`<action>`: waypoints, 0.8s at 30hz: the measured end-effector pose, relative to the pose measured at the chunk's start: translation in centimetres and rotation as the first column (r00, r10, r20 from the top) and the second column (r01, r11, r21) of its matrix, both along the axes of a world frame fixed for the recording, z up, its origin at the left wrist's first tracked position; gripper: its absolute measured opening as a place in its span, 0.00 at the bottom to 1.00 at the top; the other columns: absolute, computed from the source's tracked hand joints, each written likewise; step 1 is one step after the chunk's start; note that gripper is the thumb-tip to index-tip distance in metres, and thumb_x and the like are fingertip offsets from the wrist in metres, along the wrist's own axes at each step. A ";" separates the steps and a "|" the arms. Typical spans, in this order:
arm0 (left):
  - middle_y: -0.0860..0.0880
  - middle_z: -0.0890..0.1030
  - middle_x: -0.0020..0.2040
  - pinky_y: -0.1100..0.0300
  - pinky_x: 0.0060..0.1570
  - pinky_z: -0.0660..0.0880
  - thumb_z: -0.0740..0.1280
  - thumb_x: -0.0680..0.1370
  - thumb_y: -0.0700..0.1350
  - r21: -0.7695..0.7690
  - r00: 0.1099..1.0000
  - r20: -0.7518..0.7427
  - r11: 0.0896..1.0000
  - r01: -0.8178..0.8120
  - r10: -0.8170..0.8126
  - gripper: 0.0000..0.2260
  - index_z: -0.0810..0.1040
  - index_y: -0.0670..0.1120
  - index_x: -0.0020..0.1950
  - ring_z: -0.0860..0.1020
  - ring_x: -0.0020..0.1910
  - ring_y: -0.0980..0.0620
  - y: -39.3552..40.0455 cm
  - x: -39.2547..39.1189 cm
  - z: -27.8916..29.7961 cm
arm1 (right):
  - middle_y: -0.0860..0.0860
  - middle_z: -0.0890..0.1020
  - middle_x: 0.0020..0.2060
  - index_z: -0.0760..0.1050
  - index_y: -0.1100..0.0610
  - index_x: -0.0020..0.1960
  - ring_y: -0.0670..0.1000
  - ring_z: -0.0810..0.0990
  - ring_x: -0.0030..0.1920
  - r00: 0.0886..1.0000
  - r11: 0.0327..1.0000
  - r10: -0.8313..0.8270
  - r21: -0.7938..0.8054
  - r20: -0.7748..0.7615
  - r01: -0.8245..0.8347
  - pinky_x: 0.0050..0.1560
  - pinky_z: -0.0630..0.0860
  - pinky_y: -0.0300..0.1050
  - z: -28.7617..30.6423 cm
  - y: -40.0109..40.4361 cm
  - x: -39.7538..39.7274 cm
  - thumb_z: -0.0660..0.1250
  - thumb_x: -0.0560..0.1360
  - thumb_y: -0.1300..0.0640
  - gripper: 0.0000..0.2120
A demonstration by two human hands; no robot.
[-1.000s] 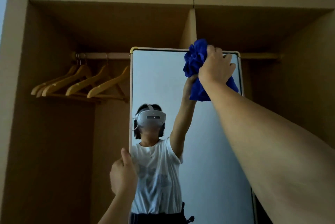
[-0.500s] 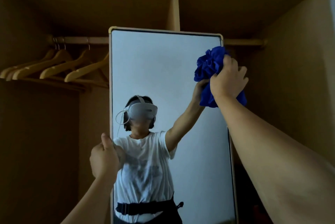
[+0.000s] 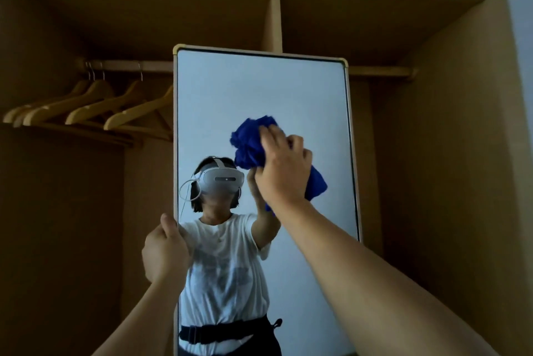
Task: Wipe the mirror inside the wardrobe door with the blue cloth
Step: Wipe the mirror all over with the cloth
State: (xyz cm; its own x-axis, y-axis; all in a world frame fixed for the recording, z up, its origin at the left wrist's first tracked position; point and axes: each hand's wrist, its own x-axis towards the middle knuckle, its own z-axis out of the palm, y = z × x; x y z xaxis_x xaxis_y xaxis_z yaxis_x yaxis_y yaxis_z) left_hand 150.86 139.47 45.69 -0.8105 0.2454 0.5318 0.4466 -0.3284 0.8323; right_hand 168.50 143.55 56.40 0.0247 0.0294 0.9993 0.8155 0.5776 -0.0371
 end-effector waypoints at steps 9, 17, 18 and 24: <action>0.45 0.78 0.33 0.49 0.42 0.74 0.50 0.78 0.65 0.014 0.995 -0.075 0.997 0.072 -0.071 0.28 0.76 0.45 0.35 0.78 0.36 0.46 -0.4 -0.3 -0.1 | 0.54 0.73 0.62 0.66 0.54 0.68 0.57 0.71 0.57 0.997 0.997 -0.055 -0.055 -0.061 0.051 0.52 0.69 0.53 3.4 1.4 2.2 0.68 0.69 0.59 0.28; 0.42 0.73 0.28 0.55 0.36 0.68 0.47 0.73 0.70 0.004 0.985 -0.110 0.991 0.133 -0.132 0.34 0.71 0.40 0.33 0.72 0.30 0.45 -1.1 0.1 0.1 | 0.56 0.73 0.63 0.63 0.54 0.68 0.59 0.69 0.61 0.928 0.971 -0.154 -0.225 -0.338 0.079 0.57 0.65 0.57 10.2 2.0 4.4 0.65 0.75 0.58 0.23; 0.43 0.71 0.27 0.55 0.35 0.67 0.47 0.72 0.70 0.007 0.983 -0.117 0.989 0.144 -0.143 0.33 0.69 0.41 0.32 0.70 0.29 0.46 -1.2 0.1 0.1 | 0.56 0.73 0.62 0.63 0.54 0.68 0.59 0.69 0.61 0.936 0.974 -0.145 -0.212 -0.322 0.078 0.57 0.65 0.57 10.8 1.7 3.8 0.66 0.74 0.58 0.24; 0.45 0.69 0.27 0.55 0.35 0.65 0.49 0.72 0.69 0.009 0.979 -0.095 0.983 0.184 -0.183 0.30 0.67 0.43 0.32 0.68 0.29 0.49 -1.1 -0.1 0.2 | 0.53 0.73 0.62 0.65 0.51 0.66 0.58 0.68 0.60 0.986 0.994 -0.052 -0.104 -0.159 0.036 0.53 0.64 0.53 13.6 -1.2 -2.3 0.64 0.75 0.58 0.20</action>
State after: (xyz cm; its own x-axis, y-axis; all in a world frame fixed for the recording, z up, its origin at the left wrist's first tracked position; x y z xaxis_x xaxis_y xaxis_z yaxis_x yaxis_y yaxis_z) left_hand 150.78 138.36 45.87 -0.6990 0.3752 0.6087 0.4530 -0.4263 0.7830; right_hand 166.19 142.33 70.01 0.1890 0.1243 0.9741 0.8184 0.5282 -0.2262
